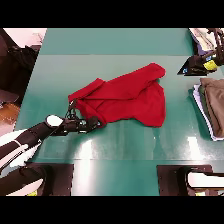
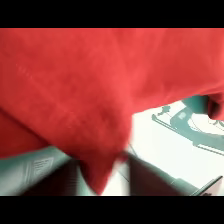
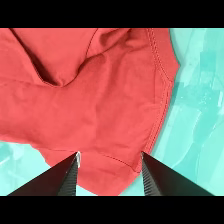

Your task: Fold the shirts.

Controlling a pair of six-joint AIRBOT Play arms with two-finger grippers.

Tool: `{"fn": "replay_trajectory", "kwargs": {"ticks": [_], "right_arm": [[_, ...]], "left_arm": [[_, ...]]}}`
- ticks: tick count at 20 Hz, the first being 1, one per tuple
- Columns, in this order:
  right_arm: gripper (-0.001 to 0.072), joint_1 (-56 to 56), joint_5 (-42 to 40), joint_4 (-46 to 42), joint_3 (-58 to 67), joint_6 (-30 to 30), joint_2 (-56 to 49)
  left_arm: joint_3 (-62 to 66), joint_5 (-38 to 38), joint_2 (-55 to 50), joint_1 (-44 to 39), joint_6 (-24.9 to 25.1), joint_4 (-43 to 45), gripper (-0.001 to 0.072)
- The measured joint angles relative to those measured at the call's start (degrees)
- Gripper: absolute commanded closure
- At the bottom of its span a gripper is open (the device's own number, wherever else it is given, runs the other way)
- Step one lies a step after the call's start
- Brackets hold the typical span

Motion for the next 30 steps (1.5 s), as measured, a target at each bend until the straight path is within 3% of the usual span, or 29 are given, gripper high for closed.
{"fn": "replay_trajectory", "kwargs": {"ticks": [5,9,11,16,20,22,23,25,26,30], "right_arm": [[0.0277,-1.75,2.32,-0.28,-1.42,-0.02,2.12],[0.0246,-5.92,1.62,-0.50,-13.31,-0.04,9.11],[0.0189,-7.96,-1.16,-0.48,-23.04,-0.04,13.14],[0.0190,-9.29,-13.16,3.87,-46.60,-0.85,17.90],[0.0200,-6.27,-22.12,8.11,-54.77,-2.12,15.10],[0.0237,-4.00,-25.07,9.18,-55.39,-2.36,12.81],[0.0329,-2.97,-26.34,9.49,-55.23,-2.43,11.72],[0.0598,-1.16,-28.15,9.86,-54.29,-2.56,9.86],[0.0697,-0.48,-28.74,9.84,-53.70,-2.60,9.25],[0.0697,0.48,-29.88,8.33,-50.10,-2.67,10.75]], "left_arm": [[7.43,-6.32,1.84,1.75,3.37,0.83,0.0677],[16.22,-12.79,7.15,8.96,4.37,8.52,0.0676],[20.13,-15.82,8.72,13.07,4.42,13.35,0.0676],[24.41,-20.76,10.10,18.25,4.44,21.05,0.0676],[25.18,-23.02,10.34,19.19,4.42,23.12,0.0676],[25.31,-24.09,10.38,19.39,4.42,23.54,0.0676],[25.35,-24.72,10.38,19.43,4.42,23.74,0.0676],[25.42,-25.57,10.38,19.50,4.42,23.91,0.0676],[25.42,-25.90,10.38,19.52,4.42,23.96,0.0676],[27.96,-27.02,10.36,20.24,2.32,26.18,0.0676]]}}
